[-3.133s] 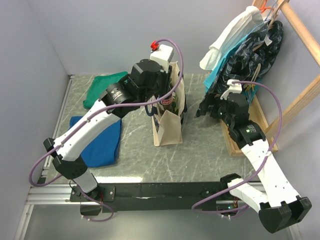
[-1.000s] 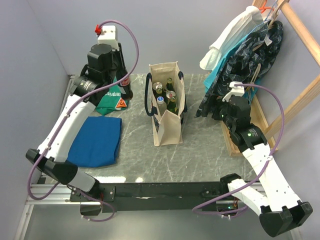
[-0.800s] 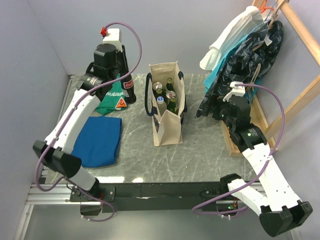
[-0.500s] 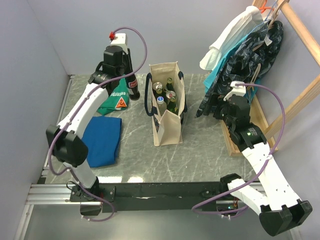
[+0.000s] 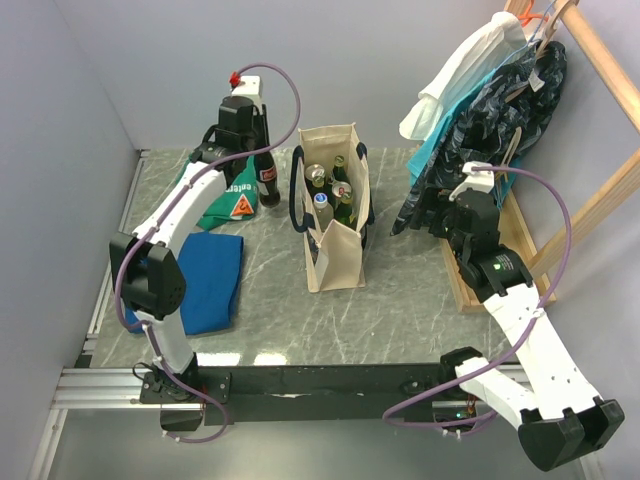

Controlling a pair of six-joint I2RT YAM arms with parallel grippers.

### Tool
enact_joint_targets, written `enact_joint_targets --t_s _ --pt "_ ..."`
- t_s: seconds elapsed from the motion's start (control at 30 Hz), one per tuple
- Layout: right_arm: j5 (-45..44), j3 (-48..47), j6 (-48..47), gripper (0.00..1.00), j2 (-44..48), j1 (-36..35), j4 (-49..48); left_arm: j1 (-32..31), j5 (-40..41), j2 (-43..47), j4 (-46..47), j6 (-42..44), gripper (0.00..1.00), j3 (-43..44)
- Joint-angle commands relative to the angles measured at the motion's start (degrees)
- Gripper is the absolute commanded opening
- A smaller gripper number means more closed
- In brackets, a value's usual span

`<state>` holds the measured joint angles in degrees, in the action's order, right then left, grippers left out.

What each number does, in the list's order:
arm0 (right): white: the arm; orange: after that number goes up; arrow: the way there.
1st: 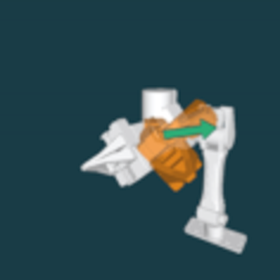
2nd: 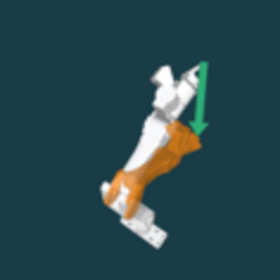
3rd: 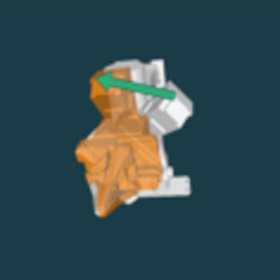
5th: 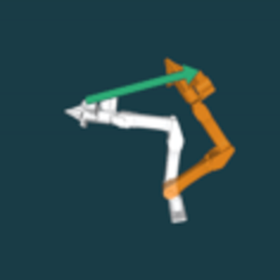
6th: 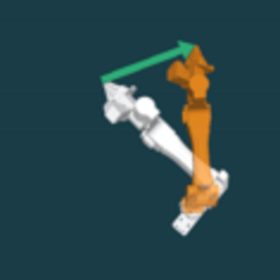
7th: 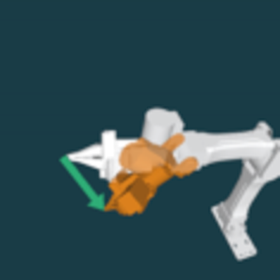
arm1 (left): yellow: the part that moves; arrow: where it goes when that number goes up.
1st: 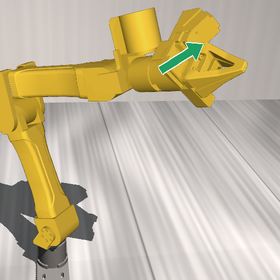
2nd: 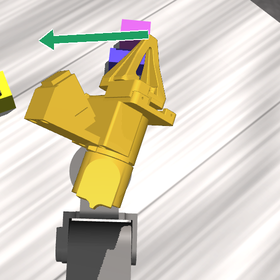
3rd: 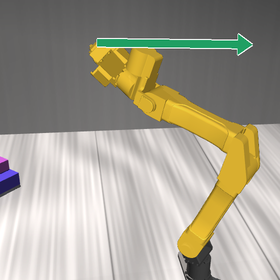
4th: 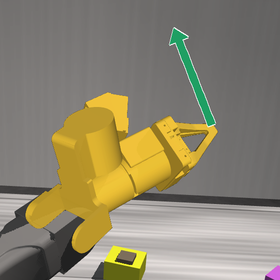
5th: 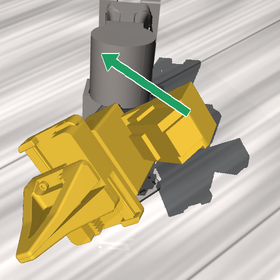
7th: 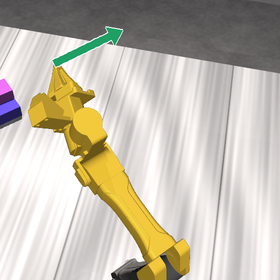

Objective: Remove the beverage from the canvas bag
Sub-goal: Place the drink at the center of the board.

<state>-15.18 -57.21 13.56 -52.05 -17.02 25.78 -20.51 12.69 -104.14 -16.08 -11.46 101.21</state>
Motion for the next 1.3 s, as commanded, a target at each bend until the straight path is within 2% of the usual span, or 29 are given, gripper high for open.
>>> enact_joint_targets --t_s 0.0,0.4,1.1,1.27 --pt "-2.3 -1.6 0.0 1.00 2.4 -0.3 -1.3 0.6 -1.5 2.1 14.9 0.7 0.01 1.6" --pt "-2.0 -3.3 1.5 1.00 4.4 -0.3 2.1 1.3 -1.7 -3.3 14.5 0.6 0.01 3.5" --pt "-1.4 -1.1 4.6 1.00 6.8 -0.4 2.6 3.0 -6.2 -2.9 12.2 0.3 0.01 2.4" --pt "-1.2 -0.8 4.9 1.00 7.1 -0.3 2.8 3.0 -7.3 -3.4 11.0 0.8 0.05 3.1"
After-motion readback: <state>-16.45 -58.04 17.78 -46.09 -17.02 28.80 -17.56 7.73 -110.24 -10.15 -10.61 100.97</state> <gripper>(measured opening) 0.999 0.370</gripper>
